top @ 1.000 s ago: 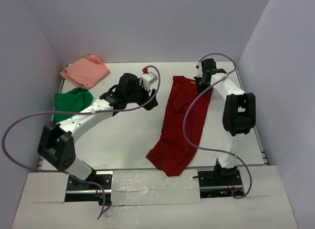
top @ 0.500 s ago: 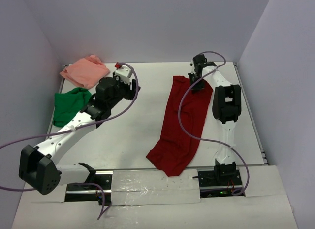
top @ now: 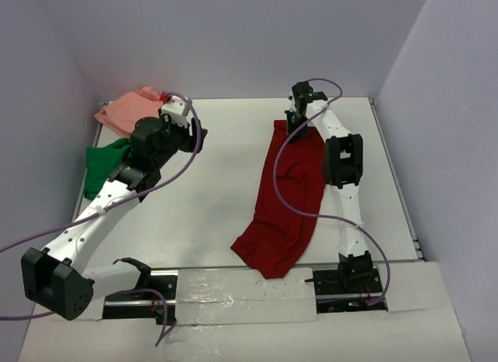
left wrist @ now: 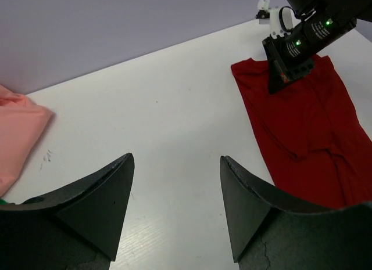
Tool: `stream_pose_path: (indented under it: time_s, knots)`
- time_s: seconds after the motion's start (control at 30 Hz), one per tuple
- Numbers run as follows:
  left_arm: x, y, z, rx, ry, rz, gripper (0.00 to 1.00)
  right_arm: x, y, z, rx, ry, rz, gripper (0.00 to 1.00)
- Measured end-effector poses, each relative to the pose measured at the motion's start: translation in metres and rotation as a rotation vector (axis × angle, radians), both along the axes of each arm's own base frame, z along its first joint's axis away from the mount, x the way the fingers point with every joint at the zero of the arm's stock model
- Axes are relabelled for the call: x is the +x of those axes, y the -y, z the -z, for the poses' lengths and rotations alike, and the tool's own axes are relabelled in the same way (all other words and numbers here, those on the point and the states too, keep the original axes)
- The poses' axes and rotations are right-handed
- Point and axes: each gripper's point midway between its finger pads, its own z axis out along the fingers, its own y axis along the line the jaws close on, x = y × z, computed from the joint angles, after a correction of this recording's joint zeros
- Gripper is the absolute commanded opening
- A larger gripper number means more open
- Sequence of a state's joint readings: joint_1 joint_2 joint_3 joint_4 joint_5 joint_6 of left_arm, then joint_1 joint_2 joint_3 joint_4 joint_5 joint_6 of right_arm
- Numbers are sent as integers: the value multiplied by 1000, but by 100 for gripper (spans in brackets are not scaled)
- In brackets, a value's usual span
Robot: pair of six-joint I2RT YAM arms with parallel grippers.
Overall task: Fold and stack the t-shirts
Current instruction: Rotate the tshirt 90 degrees
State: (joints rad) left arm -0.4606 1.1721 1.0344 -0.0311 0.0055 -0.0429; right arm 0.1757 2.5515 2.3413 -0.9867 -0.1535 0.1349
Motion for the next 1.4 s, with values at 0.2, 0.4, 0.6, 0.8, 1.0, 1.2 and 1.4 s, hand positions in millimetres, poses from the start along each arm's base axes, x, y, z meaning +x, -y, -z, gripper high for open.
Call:
stream_pose_path:
  time_s: [0.2,0.4,0.6,0.8,1.0,1.2,1.4]
  knots:
    - [3,2,13,10,-40,10,69,18,15,-13,-186,191,13,0]
    - [4,-2,15,9,-45,5,69,69,18,-66,-292,512,26,0]
    - [6,-8,18,1,-56,-4,67,98,12,-149,-305,699,70,0]
    - [4,-7,22,-12,-72,17,66,56,18,-186,-319,664,56,0]
    - [6,-3,36,-3,-107,39,65,-29,28,-162,-308,461,-31,0]
    - [7,0,52,11,-153,51,65,-107,38,-86,-298,186,-116,0]
    - [7,2,56,12,-162,61,65,-149,40,-37,-276,4,-161,0]
